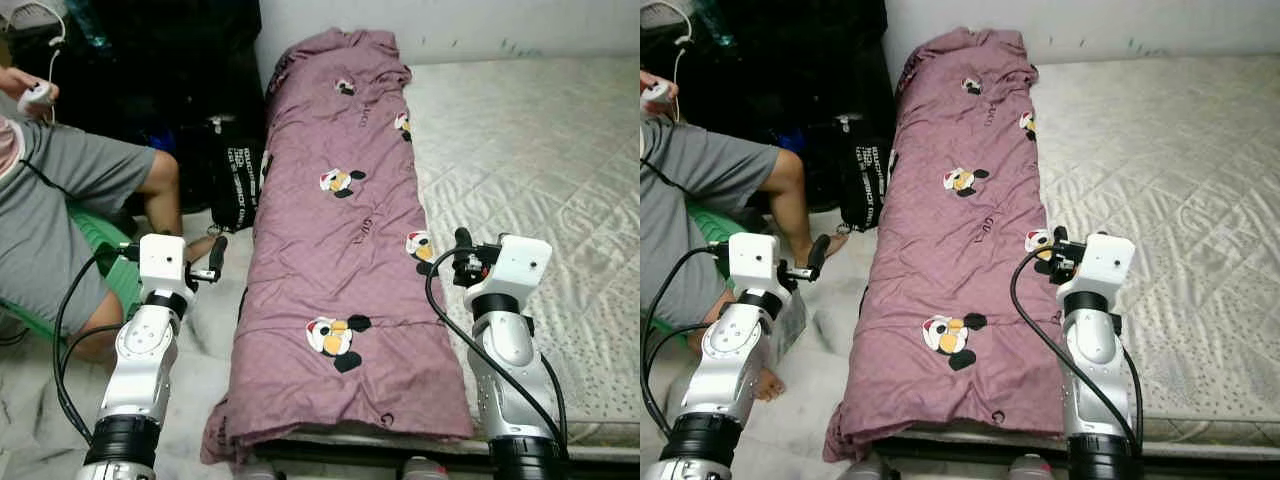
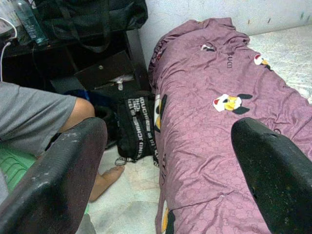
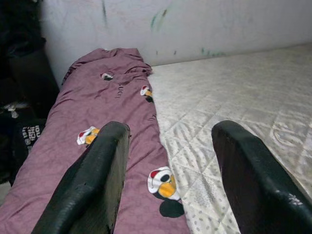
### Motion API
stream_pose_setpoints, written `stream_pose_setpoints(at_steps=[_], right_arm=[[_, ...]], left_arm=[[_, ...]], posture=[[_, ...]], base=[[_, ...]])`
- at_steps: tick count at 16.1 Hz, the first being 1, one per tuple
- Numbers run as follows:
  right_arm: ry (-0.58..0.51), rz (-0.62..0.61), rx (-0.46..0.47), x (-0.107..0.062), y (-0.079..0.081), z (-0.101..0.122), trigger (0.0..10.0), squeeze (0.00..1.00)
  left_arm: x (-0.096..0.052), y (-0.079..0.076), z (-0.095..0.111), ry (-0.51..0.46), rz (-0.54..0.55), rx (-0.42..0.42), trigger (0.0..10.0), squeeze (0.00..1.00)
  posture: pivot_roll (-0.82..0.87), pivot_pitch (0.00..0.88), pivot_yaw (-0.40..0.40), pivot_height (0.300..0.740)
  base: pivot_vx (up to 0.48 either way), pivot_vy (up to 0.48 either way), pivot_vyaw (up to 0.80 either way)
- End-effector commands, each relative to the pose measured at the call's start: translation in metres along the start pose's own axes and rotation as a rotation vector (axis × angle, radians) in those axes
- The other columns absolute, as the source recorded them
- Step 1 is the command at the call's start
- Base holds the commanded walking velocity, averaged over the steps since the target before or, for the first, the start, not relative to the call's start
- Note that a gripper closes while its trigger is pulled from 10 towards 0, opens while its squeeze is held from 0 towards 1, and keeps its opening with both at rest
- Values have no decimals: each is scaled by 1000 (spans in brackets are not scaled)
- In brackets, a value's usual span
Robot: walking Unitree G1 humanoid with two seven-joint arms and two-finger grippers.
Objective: Clean up the room
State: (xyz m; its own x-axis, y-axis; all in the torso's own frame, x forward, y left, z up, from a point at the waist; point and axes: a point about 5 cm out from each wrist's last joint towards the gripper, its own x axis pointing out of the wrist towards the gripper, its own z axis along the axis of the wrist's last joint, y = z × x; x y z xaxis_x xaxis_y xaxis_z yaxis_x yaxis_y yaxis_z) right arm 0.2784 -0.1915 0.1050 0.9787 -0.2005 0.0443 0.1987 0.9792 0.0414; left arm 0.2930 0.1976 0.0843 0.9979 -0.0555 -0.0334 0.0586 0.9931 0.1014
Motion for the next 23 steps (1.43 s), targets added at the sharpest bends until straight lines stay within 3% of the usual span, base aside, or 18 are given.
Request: stream_pose_setpoints(at_steps=[1,4,13,20,23], right_arm=[[4,-16,15,2,0,-1,10000,0],[0,-26,20,4,-1,-2,10000,0],[-6,-3,23,10,3,-1,10000,0],[26,57,10,13,8,-9,10000,0],[245,115,-59,4,12,-50,10000,0]], left_arm=[[1,1,-1,14,3,-3,10000,0],[3,-1,0,12,-15,8,10000,0],[2,-3,-1,13,-30,14,10000,0],[-7,-12,-19,77,-83,-4,10000,0],[-25,-3,-54,225,0,5,10000,0]], posture=[[-83,0,127,740],[-85,0,132,740],[-77,0,128,740],[-66,0,105,740],[-52,0,79,740]], base=[[0,0,-800],[-100,0,-717],[-327,0,0],[0,0,0],[0,0,0]])
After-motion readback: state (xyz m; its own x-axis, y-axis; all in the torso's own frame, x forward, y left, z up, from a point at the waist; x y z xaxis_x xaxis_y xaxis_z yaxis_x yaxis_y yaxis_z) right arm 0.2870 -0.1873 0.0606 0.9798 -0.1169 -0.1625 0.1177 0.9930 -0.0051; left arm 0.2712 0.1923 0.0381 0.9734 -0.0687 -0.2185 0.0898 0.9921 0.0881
